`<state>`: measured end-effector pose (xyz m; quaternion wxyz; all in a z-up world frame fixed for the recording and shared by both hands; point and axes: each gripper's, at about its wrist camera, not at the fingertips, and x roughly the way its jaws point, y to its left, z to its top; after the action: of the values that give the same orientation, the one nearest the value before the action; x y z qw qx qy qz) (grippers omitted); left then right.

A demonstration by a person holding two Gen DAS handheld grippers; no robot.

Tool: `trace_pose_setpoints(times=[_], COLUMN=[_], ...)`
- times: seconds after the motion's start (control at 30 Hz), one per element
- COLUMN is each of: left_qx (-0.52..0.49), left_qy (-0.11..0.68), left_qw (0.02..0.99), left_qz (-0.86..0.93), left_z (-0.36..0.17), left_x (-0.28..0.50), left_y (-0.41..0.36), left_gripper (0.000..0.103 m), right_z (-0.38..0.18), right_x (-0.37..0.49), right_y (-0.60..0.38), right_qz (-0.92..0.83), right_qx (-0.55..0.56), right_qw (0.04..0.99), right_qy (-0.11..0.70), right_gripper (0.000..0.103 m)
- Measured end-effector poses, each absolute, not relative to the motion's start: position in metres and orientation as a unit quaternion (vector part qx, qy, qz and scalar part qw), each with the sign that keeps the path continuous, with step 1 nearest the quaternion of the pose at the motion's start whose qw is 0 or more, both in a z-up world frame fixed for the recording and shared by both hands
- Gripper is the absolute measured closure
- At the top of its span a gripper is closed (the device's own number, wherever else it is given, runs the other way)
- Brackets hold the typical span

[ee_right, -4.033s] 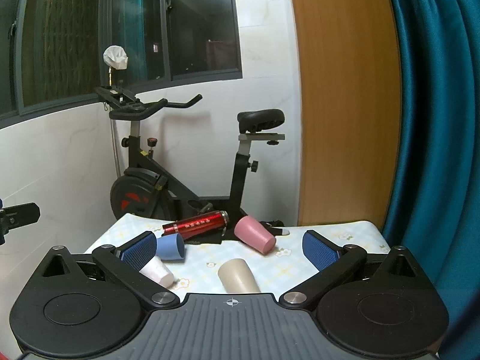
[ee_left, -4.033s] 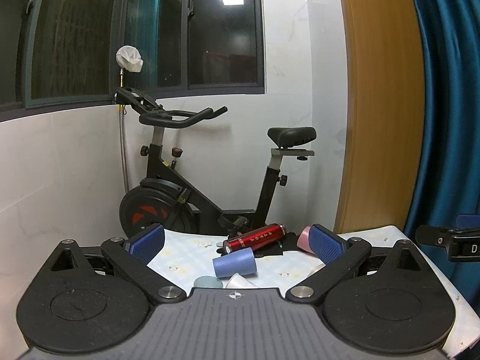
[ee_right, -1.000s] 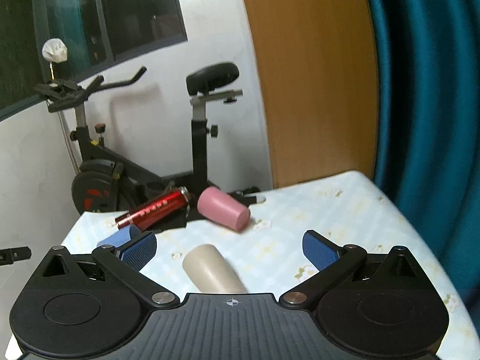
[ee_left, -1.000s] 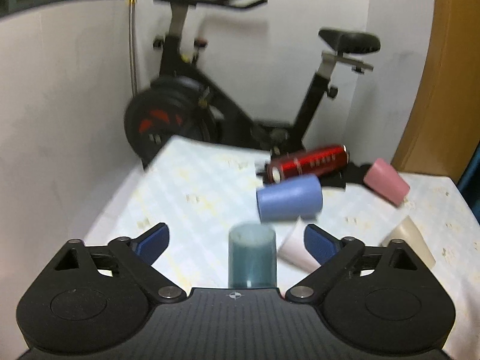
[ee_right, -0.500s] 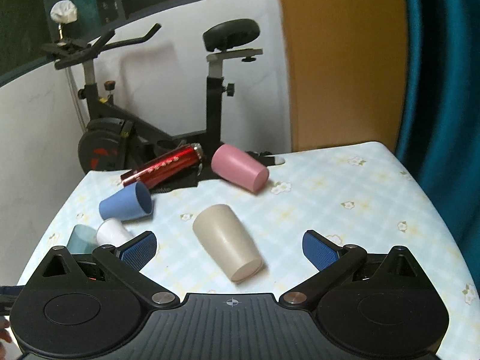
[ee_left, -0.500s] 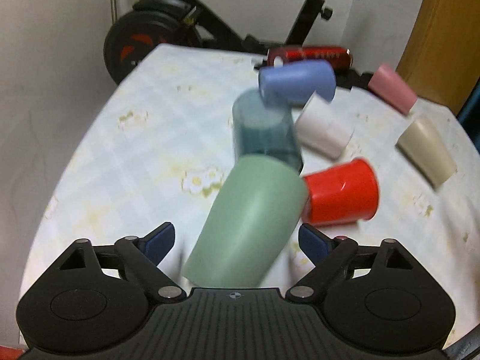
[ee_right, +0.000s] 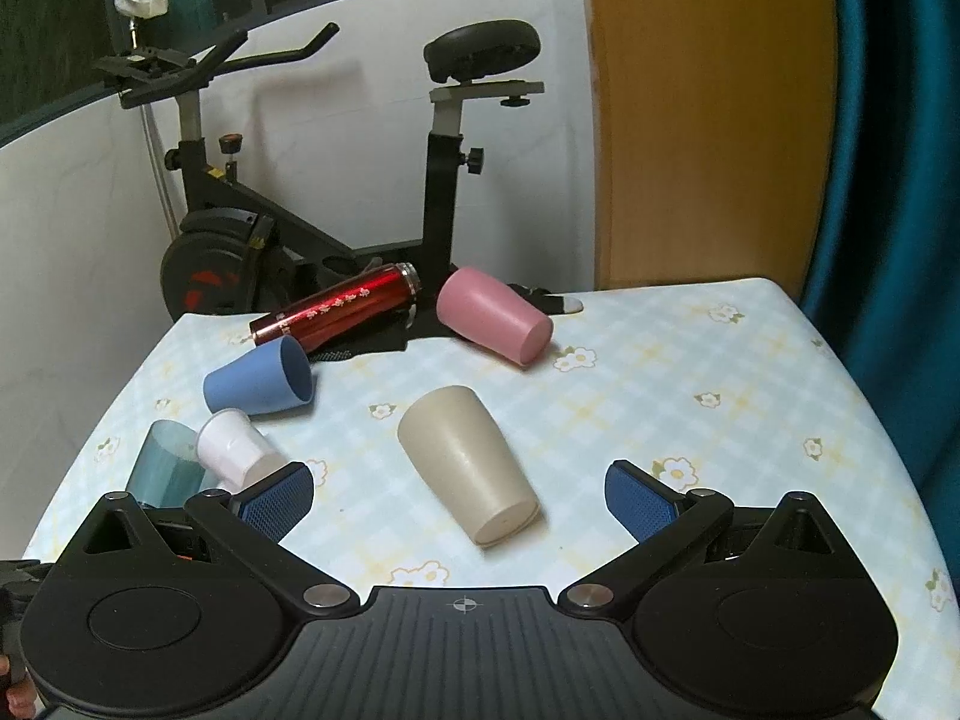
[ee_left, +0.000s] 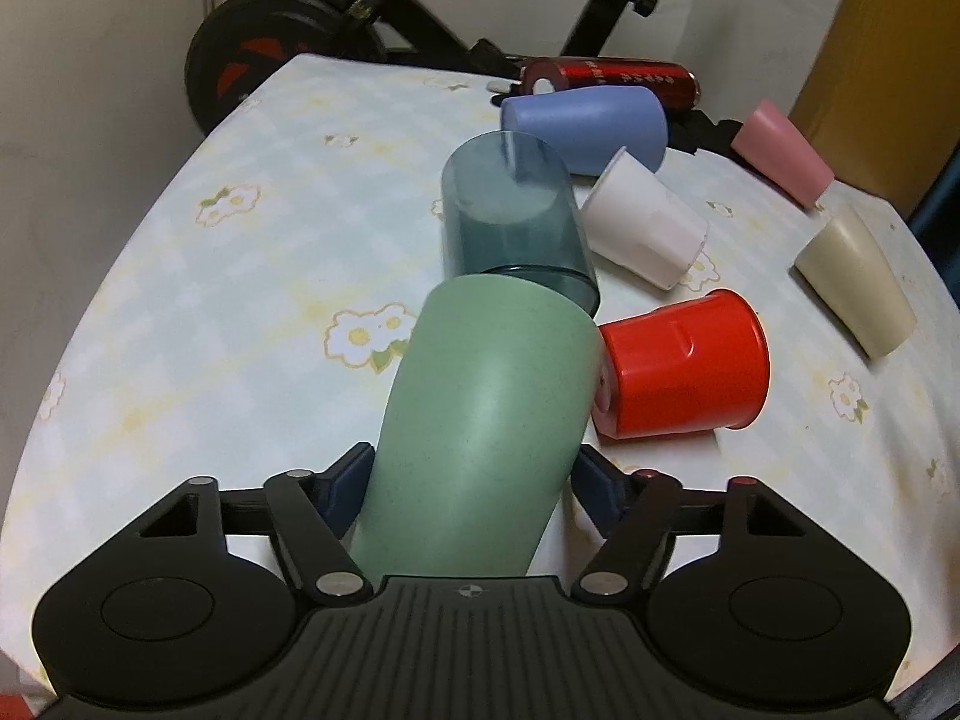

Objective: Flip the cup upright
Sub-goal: 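Lift the sage-green cup with the left tool and rotate it upright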

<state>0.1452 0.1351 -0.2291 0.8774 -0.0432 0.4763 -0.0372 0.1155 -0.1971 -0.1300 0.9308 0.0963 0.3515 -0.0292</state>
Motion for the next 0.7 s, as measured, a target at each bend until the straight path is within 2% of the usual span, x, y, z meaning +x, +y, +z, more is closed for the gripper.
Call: trace_pose_setpoints(times=[0.2,0.53,0.7], left_qx=[-0.083,-0.095,-0.08], left_qy=[0.473,0.482,0.464], left_qw=[0.877,0.871,0.882], left_qz=[-0.027,-0.015,-0.029], left_z=[-0.219,-0.214,-0.196], left_x=[0.131,0.113,0.099], left_y=[0.147,0.148,0.131], left_gripper=[0.037,0.037,0.037], right_z=[-0.13,-0.131,-0.128], right_x=[0.115,0.103,0.096], right_y=[-0.199,-0.201,-0.207], right_qz=[-0.028,-0.018,-0.024], right_qx=[0.099,0.111,0.115], right_qw=[0.929,0.93,0.931], right_qy=[0.354,0.351,0.346], right_gripper=[0.0,0.0,0.0])
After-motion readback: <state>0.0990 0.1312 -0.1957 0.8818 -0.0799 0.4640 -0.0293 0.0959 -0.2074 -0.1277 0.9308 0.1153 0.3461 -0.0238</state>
